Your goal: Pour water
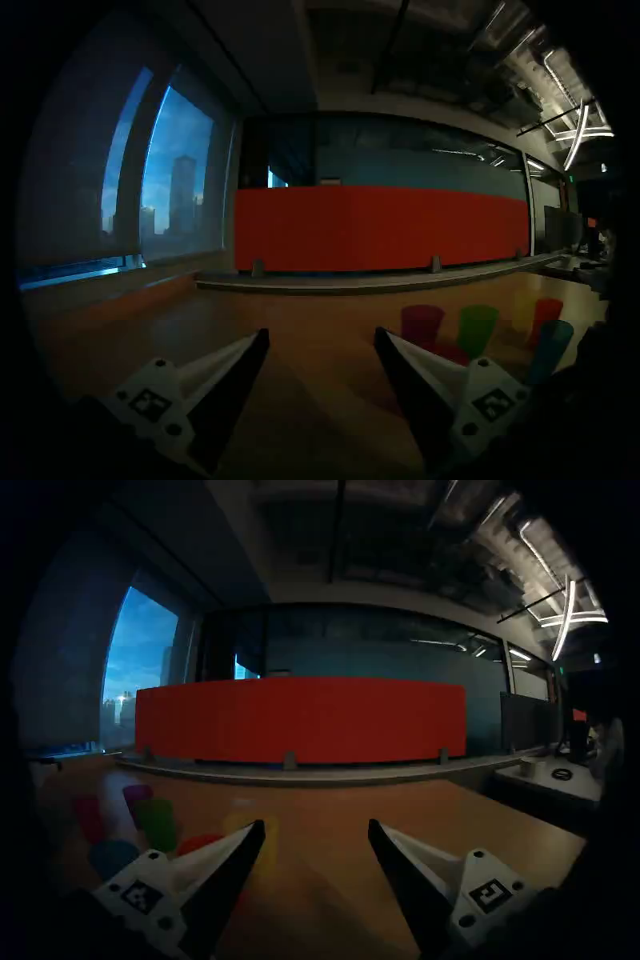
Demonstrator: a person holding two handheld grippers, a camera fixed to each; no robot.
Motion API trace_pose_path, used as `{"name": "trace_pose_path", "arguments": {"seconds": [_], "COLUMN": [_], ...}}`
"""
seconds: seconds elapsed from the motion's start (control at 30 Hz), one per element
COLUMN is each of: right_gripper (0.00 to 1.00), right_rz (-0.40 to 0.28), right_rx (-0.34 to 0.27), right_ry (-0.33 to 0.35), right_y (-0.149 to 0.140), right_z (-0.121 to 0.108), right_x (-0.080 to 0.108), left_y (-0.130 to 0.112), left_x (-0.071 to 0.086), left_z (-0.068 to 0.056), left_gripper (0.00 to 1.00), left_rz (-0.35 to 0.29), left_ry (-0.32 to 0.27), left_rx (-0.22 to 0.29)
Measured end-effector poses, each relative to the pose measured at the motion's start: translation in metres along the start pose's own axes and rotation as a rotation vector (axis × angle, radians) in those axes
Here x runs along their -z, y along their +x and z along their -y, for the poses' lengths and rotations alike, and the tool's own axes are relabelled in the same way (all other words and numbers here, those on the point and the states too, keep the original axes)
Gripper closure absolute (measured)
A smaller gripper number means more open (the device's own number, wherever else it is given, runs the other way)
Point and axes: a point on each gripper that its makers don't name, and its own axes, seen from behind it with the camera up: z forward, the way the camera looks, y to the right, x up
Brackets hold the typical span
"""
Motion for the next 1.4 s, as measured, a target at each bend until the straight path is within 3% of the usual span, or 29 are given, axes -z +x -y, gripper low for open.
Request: {"name": "trace_pose_path", "arguments": {"seconds": [0.67, 0.87, 1.4], "right_gripper": [0.0, 0.0, 0.0], "right_rz": [0.007, 0.008, 0.017], "right_rx": [0.0, -0.008, 0.025], "right_ry": [0.0, 0.003, 0.032], "right_y": [-0.004, 0.007, 0.069], "right_z": [-0.001, -0.003, -0.001], "right_x": [-0.002, 0.0, 0.0], "left_y": [0.0, 0.003, 0.071], "left_x": [0.0, 0.0, 0.0], "left_z": [-0.001, 0.001, 0.0], "left_gripper": [0.02, 0.02, 0.02], "left_rz": [0.004, 0.02, 0.014], "left_ry": [-0.001, 0.004, -0.025], "left_rx": [-0.005, -0.021, -0.014]}}
